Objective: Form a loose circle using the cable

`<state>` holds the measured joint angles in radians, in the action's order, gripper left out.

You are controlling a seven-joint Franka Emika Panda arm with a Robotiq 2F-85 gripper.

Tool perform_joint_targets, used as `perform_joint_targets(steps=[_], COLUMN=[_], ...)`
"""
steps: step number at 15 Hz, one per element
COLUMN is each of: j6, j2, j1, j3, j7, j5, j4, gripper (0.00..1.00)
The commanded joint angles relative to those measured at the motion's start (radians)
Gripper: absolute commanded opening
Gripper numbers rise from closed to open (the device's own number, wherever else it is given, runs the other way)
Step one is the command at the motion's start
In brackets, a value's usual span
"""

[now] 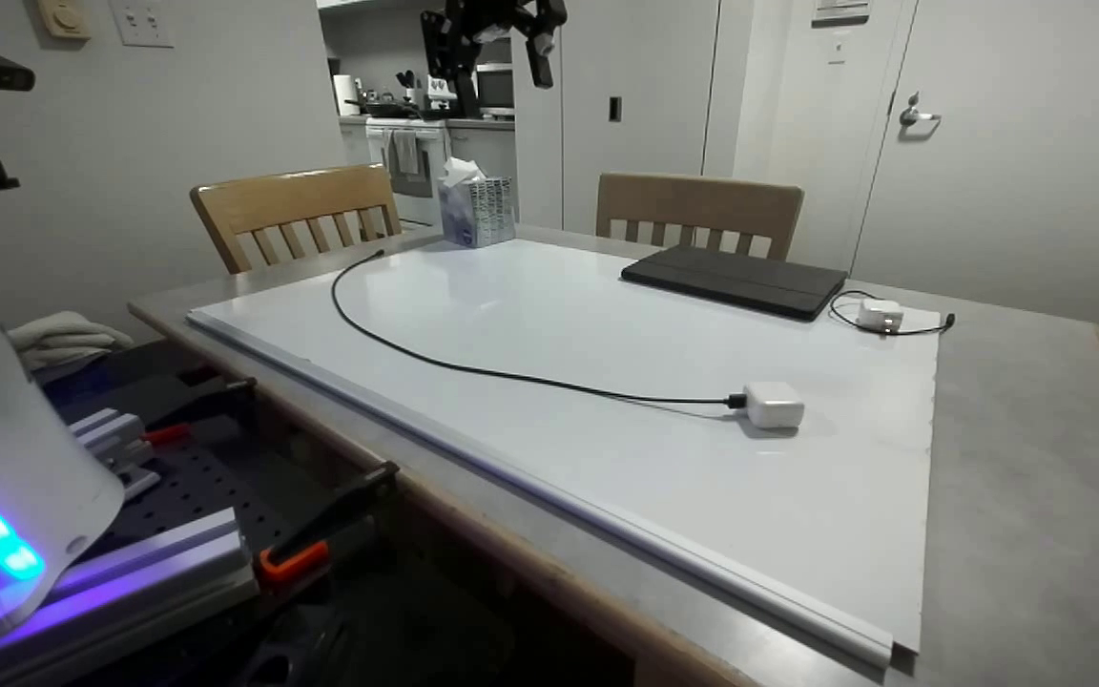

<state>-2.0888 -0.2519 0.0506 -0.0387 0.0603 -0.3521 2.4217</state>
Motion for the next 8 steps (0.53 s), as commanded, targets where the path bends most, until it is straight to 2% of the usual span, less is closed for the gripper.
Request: perform_joint_targets(steps=[1, 4, 8], j6=[0.004, -0.002, -0.050], j2=[-0.004, 0.015, 0.018], j1=[-0.007, 0.000, 0.034], j3=[0.008, 0.004, 0.028], j7=[0.001, 0.052, 0.256], j5=[-0.001, 0.002, 0.027], j4=[0.000, -0.017, -0.016], gripper=[1.00, 1.00, 1.00])
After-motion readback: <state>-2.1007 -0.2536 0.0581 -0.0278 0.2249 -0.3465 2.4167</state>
